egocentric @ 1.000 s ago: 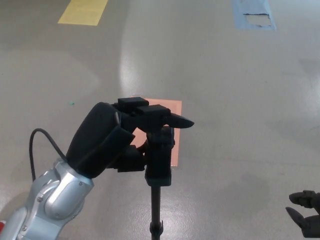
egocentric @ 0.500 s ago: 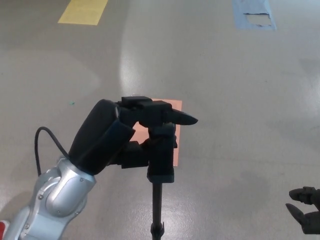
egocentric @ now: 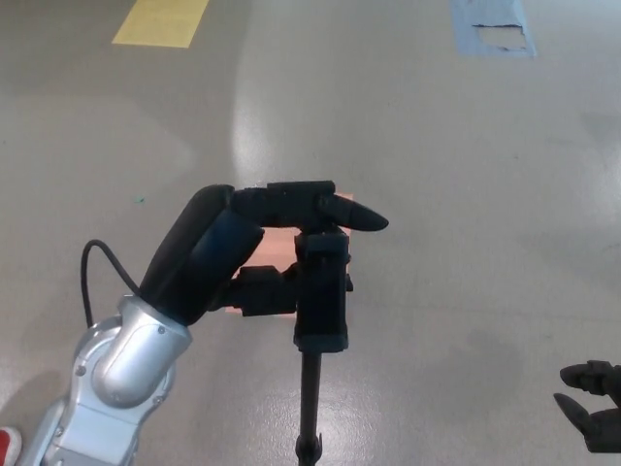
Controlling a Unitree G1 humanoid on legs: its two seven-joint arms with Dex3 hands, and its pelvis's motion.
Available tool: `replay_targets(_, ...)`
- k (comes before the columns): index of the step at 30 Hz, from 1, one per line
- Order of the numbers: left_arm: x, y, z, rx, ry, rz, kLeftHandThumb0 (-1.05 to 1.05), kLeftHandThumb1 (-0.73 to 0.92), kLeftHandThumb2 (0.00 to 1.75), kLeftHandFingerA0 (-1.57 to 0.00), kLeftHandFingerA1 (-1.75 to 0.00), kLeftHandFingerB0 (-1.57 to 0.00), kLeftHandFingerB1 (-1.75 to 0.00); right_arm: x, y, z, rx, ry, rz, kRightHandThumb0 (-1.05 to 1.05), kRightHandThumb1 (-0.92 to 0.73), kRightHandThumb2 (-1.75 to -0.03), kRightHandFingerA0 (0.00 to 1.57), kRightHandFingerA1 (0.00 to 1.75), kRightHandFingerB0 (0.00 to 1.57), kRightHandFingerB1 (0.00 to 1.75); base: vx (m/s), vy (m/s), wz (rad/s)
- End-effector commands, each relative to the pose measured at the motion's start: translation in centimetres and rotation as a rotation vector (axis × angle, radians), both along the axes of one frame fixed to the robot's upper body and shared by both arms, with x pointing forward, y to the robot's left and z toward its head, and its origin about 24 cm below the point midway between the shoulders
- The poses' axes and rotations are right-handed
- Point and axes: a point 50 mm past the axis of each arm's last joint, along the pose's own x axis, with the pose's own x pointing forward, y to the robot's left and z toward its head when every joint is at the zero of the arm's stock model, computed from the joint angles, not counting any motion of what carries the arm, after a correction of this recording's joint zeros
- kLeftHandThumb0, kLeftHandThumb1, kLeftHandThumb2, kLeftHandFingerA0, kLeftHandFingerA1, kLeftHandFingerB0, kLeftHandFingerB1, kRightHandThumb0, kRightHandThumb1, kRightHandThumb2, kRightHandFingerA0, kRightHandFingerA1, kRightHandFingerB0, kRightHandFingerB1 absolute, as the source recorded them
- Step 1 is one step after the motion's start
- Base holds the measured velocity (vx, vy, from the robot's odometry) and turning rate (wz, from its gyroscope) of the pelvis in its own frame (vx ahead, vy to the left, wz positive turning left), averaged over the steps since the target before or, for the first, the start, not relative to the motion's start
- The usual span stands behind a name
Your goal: The robot uses its left hand to grab the top of a phone stand kept on the floor and rotates it anti-clockwise
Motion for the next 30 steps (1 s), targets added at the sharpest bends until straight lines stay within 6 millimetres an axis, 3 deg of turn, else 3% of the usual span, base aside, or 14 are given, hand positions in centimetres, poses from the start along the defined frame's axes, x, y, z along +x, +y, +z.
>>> replay_targets(1,2.3,0.9,-0.3,-0.428,0.671,-0.079,-0.16,0.67,0.6,-0.92,-0.56,-0.84,-0.54,0.6,-0.8,1.0,-0.01,-0.01,-0.017,-0.76,-0.66,-1.05,0.03,0.41,0.01,0.24,0.0,0.0,0.0)
replay_targets(6,2.8,1.2,-0.6,-0.471,0.744,-0.064,-0.14,0.67,0.6,-0.91,-0.57,-0.84,-0.54,0.8,-0.7,1.2,-0.019,-0.013,-0.008,-0.86,-0.7,-1.05,0.08,0.42,0.07,0.17,0.0,0.0,0.0)
replay_targets(12,3.1,1.3,-0.5,-0.492,0.792,-0.052,-0.13,0.68,0.6,-0.9,-0.57,-0.84,-0.53,1.0,-0.7,1.4,-0.011,-0.021,-0.012,-0.87,-0.7,-1.06,0.08,0.42,0.07,0.17,0.0,0.0,0.0)
replay_targets(13,3.2,1.4,-0.6,-0.501,0.804,-0.053,-0.13,0.67,0.6,-0.91,-0.56,-0.86,-0.53,1.1,-0.7,1.5,-0.013,-0.022,-0.013,-0.77,-0.66,-1.06,0.03,0.42,0.01,0.23,0.0,0.0,0.0)
replay_targets(15,3.4,1.4,-0.6,-0.511,0.822,-0.052,-0.14,0.67,0.6,-0.91,-0.57,-0.85,-0.52,1.1,-0.6,1.5,-0.017,-0.023,-0.013,-0.86,-0.71,-1.06,0.08,0.42,0.07,0.17,0.0,0.0,0.0)
replay_targets(30,4.2,2.1,-0.6,-0.631,0.991,-0.068,-0.15,0.67,0.6,-0.91,-0.57,-0.8,-0.52,1.6,-0.5,2.0,-0.017,-0.037,-0.008,-0.85,-0.7,-1.06,0.07,0.44,0.05,0.17,0.0,0.0,0.0)
